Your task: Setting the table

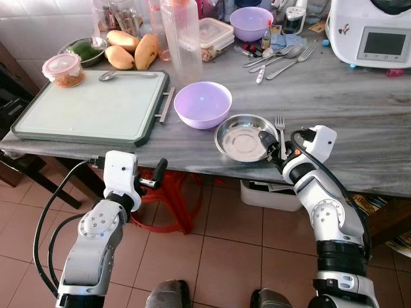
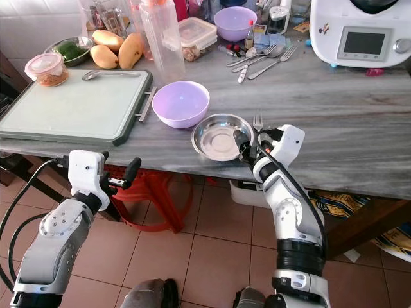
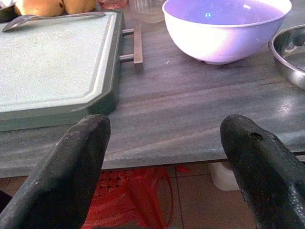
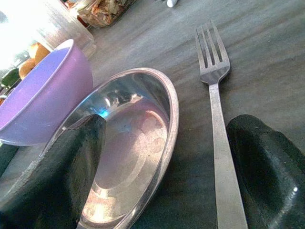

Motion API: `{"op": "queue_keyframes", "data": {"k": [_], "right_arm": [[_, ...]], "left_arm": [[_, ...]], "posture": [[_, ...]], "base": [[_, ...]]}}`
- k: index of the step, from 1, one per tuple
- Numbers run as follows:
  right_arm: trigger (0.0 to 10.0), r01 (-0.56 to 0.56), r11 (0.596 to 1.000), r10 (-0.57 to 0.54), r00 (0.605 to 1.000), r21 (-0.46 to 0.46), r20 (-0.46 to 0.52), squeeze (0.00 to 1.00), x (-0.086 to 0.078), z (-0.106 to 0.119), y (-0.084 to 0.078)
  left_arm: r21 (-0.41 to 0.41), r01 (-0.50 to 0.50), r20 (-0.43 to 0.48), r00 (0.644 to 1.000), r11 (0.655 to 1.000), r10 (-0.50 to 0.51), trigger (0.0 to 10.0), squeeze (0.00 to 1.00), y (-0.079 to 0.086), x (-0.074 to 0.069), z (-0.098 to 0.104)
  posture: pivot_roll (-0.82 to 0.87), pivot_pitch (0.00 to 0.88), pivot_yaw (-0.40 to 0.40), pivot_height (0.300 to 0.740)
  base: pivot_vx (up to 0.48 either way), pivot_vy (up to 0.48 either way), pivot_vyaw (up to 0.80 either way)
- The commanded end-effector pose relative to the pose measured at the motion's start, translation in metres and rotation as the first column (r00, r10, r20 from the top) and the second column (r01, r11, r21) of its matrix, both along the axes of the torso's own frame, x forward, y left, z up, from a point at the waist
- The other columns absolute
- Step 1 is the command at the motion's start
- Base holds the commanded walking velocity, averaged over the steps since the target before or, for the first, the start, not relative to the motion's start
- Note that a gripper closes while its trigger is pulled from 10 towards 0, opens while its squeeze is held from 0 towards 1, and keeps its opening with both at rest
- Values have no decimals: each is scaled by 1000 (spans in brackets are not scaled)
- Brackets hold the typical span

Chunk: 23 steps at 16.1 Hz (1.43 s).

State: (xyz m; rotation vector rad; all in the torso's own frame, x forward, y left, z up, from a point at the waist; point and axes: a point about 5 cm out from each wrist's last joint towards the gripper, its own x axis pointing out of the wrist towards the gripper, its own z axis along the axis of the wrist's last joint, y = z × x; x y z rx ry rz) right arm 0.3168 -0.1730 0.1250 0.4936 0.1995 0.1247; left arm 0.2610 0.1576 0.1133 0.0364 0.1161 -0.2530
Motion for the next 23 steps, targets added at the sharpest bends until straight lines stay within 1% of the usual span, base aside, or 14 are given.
{"op": "queue_keyframes", "data": {"k": [1, 3, 5, 8, 11, 12, 13, 14, 15, 16, 17, 19, 20, 23], "right_arm": [[10000, -7, 1000, 7, 1000, -1, -14, 0, -3, -1, 2], [10000, -6, 1000, 6, 1000, -13, -1, 0, -5, 4, 2], [10000, -8, 997, 13, 998, -83, 57, 0, -8, 13, 2], [10000, 33, 987, -16, 994, -156, 113, 0, -15, 26, -3], [10000, 84, 979, -55, 987, -186, 154, 0, -26, 37, -8], [10000, 99, 963, -52, 981, -249, 186, 0, -34, 38, -8], [10000, 101, 956, -47, 979, -274, 197, 0, -37, 37, -8], [10000, 112, 935, -32, 972, -336, 233, 0, -42, 35, -7], [10000, 140, 902, -27, 963, -409, 269, 0, -47, 34, -5], [10000, 169, 844, -4, 951, -509, 310, 0, -52, 33, -3], [10000, 173, 818, 10, 950, -549, 313, 0, -54, 29, -2], [10000, 174, 818, -15, 959, -549, 282, 0, -56, 21, -3], [10000, 207, 798, -51, 959, -566, 280, 0, -58, 15, -10], [10000, 231, 782, -79, 958, -578, 276, 0, -53, 10, -15]], "left_arm": [[9, -16, 0, 1000, 1000, 16, 10000, 0, 5, -1, -1], [8, -14, -1, 1000, 1000, 14, 10000, 0, 5, -1, -1], [7, -13, 0, 1000, 1000, 13, 10000, 0, 4, -1, -1], [3, -12, 1, 1000, 1000, 12, 10000, 0, 3, 0, -1], [-11, -11, 2, 1000, 1000, 11, 10000, 0, 1, 1, -2], [-45, -12, 16, 1000, 999, 13, 10000, 0, -3, 2, 0], [-64, -10, 26, 1000, 998, 12, 10000, 0, -6, 3, 1], [-62, -28, 31, 999, 998, 30, 10000, 0, -9, 6, 3], [-51, -39, 35, 999, 998, 40, 10000, 0, -11, 9, 2], [-54, -47, 44, 998, 997, 50, 10000, 0, -13, 11, 1], [-54, -50, 44, 998, 997, 53, 10000, 0, -14, 13, 1], [-59, -53, 48, 997, 997, 56, 10000, 0, -15, 15, 0], [-60, -59, 50, 997, 996, 62, 10000, 0, -16, 17, -1], [-58, -67, 49, 996, 996, 70, 10000, 0, -17, 18, -5]], "posture": [[69, 78, 88, 740], [68, 79, 90, 740], [64, 76, 91, 740], [55, 73, 89, 740], [38, 67, 87, 740], [23, 59, 85, 740], [22, 58, 84, 740], [9, 50, 81, 740], [3, 42, 78, 740], [-6, 32, 75, 740], [-10, 25, 72, 740], [-14, 17, 67, 740], [-18, 1, 56, 740], [-25, 0, 49, 740]], "base": [[0, 0, 0], [0, 0, 0], [0, 0, 0], [0, 0, 0], [0, 0, 0], [0, 0, 0], [0, 0, 0], [0, 0, 0], [0, 0, 0], [0, 0, 0], [0, 0, 0], [0, 0, 0], [0, 0, 0], [-84, 0, 0]]}}
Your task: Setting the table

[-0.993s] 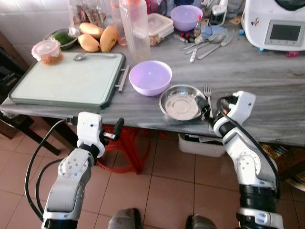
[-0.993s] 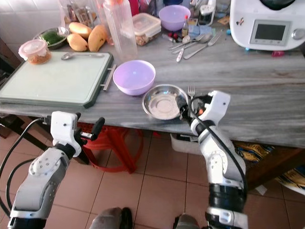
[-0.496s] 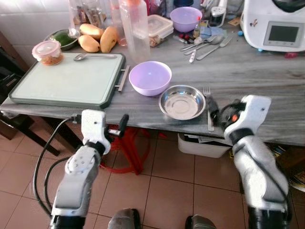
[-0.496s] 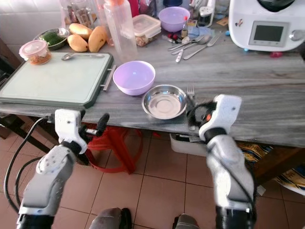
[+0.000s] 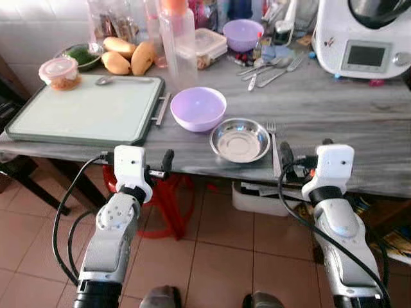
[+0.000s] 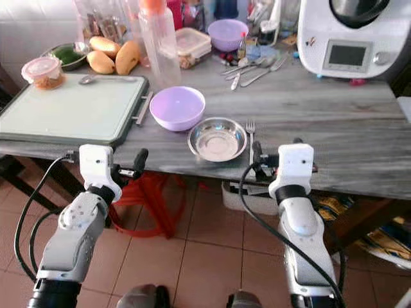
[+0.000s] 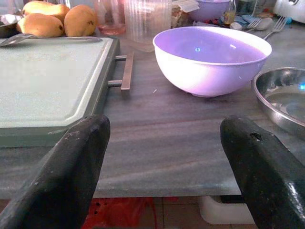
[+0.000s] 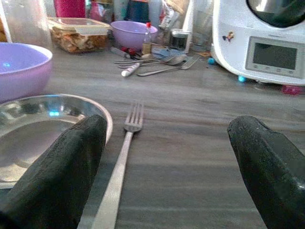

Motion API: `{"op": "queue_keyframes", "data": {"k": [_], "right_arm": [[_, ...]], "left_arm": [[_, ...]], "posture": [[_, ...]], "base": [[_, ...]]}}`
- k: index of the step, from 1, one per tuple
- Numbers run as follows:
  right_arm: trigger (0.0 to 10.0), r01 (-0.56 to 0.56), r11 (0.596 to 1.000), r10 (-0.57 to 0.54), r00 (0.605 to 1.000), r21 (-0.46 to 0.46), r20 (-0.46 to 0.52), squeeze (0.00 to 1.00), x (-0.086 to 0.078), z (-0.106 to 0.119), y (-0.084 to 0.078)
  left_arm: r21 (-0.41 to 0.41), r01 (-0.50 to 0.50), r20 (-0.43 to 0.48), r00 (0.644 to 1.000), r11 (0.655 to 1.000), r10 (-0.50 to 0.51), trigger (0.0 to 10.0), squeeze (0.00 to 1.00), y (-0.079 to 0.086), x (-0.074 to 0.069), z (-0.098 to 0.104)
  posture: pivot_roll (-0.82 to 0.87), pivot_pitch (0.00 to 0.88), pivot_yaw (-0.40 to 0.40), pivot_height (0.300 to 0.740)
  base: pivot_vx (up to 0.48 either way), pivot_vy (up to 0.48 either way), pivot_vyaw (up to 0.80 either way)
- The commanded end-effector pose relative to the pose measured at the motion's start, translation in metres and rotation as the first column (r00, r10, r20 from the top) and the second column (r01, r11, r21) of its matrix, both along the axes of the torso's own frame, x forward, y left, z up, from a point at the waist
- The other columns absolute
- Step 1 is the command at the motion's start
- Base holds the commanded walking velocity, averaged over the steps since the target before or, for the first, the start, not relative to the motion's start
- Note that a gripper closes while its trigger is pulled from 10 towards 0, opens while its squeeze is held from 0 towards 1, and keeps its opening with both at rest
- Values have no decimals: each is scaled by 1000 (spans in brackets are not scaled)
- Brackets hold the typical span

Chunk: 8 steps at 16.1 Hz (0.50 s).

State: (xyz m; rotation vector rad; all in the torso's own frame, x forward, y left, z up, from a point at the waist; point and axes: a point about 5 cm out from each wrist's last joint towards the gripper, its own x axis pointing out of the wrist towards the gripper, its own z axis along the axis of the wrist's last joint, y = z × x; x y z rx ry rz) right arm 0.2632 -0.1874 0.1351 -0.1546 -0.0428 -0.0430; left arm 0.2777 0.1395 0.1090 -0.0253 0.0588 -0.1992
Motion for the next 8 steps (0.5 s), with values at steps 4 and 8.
{"op": "queue_keyframes", "data": {"k": [4, 8], "right_arm": [[10000, 10, 999, -9, 1000, -45, 16, 0, 10, 0, 1], [10000, 12, 1000, -11, 1000, -22, 25, 0, 12, -1, 0]], "left_arm": [[5, -9, 2, 1000, 1000, 9, 10000, 0, -2, 1, -4], [10, -11, 10, 1000, 1000, 11, 10000, 0, 0, 3, -2]], "posture": [[-23, 0, 44, 740], [-22, 0, 50, 740]], "base": [[-264, 0, 0], [-252, 0, 0]]}}
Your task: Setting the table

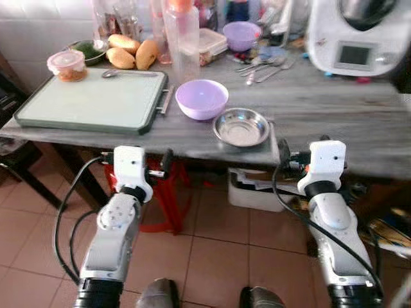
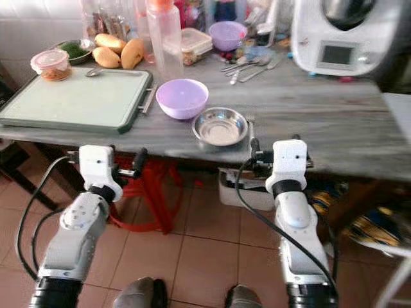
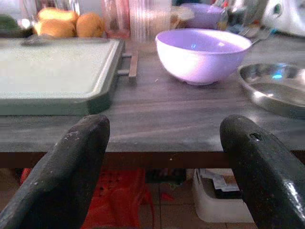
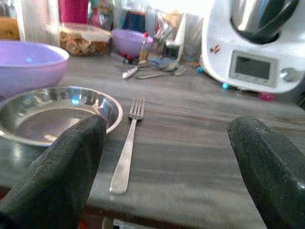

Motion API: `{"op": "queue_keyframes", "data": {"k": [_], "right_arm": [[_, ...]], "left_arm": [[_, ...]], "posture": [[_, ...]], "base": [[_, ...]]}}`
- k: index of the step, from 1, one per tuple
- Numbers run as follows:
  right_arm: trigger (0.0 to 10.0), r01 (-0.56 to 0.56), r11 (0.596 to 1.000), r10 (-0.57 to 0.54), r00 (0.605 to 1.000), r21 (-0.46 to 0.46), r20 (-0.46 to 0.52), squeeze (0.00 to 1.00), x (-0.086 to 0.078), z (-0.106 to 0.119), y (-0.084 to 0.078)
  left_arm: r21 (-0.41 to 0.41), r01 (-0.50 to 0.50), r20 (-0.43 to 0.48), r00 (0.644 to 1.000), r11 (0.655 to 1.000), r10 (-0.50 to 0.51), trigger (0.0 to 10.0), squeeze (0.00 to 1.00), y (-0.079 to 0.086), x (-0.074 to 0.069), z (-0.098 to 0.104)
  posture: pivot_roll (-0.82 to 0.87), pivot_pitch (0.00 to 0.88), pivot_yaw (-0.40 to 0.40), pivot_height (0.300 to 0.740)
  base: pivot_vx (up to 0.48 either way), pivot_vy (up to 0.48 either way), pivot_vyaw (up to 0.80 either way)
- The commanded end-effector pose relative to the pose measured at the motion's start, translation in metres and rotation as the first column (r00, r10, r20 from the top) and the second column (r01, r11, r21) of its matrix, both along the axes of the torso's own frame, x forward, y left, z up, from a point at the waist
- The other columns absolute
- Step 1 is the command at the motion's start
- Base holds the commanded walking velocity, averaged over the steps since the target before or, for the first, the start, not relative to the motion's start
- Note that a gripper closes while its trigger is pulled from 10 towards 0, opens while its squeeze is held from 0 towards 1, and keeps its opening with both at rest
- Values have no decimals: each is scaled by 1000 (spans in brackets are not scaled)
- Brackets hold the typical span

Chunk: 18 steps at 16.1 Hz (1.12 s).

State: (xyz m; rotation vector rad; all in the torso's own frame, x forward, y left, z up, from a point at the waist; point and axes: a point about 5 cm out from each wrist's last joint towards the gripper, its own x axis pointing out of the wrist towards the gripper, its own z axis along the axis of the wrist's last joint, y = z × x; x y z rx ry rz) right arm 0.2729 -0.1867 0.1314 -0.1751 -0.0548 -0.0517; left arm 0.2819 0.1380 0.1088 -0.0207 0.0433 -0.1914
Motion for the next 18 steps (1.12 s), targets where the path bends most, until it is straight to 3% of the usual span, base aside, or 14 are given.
{"op": "queue_keyframes", "data": {"k": [1, 5, 6, 9, 11, 13, 18], "right_arm": [[10000, 10, 1000, -10, 1000, -3, 7, 0, 2, 2, -1], [10000, 58, 998, -58, 998, -33, 2, 0, 4, -2, -2], [10000, 40, 999, -40, 999, 2, 7, 0, 4, -2, -2], [10000, 120, 992, -119, 991, -26, 57, 0, 2, 0, -8], [10000, 71, 996, -73, 996, 47, 56, 0, -6, -3, -5], [10000, 78, 997, -79, 996, 20, 41, 0, -18, -14, 0], [10000, 65, 996, -66, 998, 54, 0, 0, -20, -20, -5]], "left_arm": [[9, -2, -4, 1000, 1000, 2, 10000, 0, 2, -1, -2], [14, 2, -3, 1000, 1000, -2, 10000, 0, 2, 0, -2], [15, 2, -2, 1000, 1000, -2, 10000, 0, 2, 0, -2], [17, 1, -4, 1000, 1000, -1, 10000, 0, 3, -1, -3], [20, -1, -6, 1000, 1000, 1, 10000, 0, 4, -2, -4], [24, -28, 6, 1000, 999, 28, 10000, 0, 7, -1, -4], [22, -14, 18, 1000, 1000, 14, 10000, 0, 10, -4, -4]], "posture": [[-22, 0, 54, 740], [-21, 0, 53, 740], [-20, 0, 53, 740], [-21, 0, 54, 740], [-20, 0, 47, 740], [-15, 0, 35, 740], [-18, 0, 39, 740]], "base": [[0, 0, 0], [0, 0, 0], [0, 0, 0], [0, 0, 0], [0, 0, 0], [0, 0, 0], [0, 0, -125]]}}
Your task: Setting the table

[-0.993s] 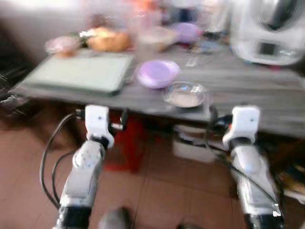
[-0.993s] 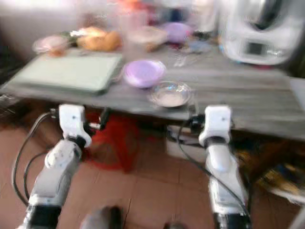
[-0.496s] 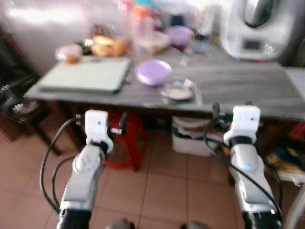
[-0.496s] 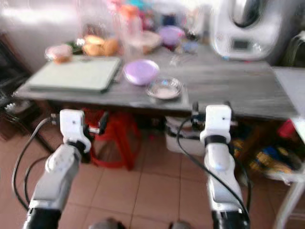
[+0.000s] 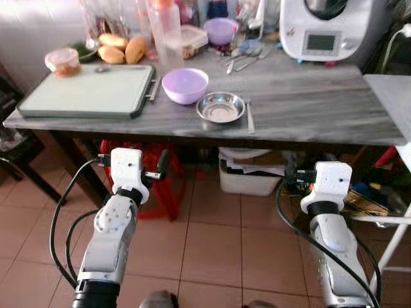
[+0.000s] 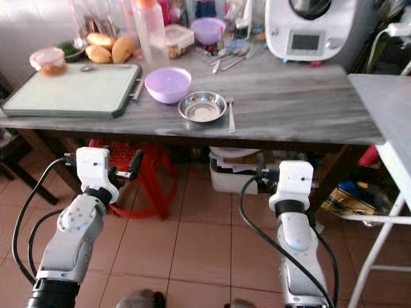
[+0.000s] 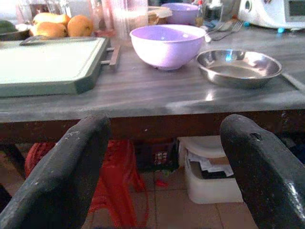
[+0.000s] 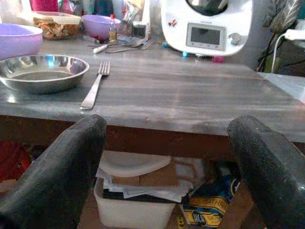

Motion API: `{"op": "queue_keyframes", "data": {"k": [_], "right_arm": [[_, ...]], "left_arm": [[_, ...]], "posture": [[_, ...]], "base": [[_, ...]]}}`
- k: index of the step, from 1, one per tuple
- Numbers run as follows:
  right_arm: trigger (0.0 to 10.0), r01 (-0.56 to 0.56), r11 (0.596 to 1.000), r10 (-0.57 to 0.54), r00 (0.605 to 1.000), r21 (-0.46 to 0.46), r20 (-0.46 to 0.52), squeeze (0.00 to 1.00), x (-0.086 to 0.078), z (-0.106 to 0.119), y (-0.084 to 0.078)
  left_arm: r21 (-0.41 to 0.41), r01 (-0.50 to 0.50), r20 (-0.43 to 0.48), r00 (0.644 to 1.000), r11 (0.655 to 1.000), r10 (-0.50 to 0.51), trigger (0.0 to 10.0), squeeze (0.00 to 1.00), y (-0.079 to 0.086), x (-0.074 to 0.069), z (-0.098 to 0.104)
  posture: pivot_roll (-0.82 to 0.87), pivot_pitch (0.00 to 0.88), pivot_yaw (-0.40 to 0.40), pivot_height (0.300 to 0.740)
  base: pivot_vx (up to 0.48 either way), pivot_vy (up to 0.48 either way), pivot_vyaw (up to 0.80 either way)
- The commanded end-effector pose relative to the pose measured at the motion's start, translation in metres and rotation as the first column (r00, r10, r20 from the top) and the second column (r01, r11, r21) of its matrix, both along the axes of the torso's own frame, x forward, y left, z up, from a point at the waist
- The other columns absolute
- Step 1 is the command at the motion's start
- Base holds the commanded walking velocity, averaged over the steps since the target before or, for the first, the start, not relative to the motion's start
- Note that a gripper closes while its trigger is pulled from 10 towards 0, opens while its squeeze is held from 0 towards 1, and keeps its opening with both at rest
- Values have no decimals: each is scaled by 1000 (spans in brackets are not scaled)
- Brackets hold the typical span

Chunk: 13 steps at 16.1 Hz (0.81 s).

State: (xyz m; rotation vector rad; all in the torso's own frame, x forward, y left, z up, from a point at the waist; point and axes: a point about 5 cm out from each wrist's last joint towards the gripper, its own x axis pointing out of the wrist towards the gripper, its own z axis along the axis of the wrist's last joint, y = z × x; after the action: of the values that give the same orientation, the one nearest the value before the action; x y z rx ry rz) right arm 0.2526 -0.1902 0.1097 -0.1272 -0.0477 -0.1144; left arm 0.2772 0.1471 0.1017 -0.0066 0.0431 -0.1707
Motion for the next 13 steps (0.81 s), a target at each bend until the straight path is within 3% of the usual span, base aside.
{"op": "queue_keyframes", "data": {"k": [1, 5, 7, 13], "right_arm": [[10000, 6, 1000, -6, 1000, 7, 4, 0, 1, 2, -2], [10000, -26, 1000, 26, 1000, 15, -7, 0, 0, -1, 2], [10000, -33, 999, 33, 999, 18, -9, 0, 0, -1, 2], [10000, -43, 999, 43, 999, 14, -10, 0, 1, -1, 2]], "left_arm": [[-2, 16, 17, 1000, 1000, -16, 10000, 0, -1, 1, 4], [-31, -2, 14, 1000, 1000, 2, 10000, 0, -2, 2, 4], [-33, -21, 6, 1000, 999, 21, 10000, 0, -1, 2, 4], [-22, -13, -4, 1000, 1000, 13, 10000, 0, -2, 1, 2]], "posture": [[-20, 0, 40, 740], [-22, 0, 42, 740], [-23, 0, 40, 740], [-26, 0, 40, 740]], "base": [[0, 0, -800], [0, 0, -800], [0, 0, 0], [-302, 0, 0]]}}
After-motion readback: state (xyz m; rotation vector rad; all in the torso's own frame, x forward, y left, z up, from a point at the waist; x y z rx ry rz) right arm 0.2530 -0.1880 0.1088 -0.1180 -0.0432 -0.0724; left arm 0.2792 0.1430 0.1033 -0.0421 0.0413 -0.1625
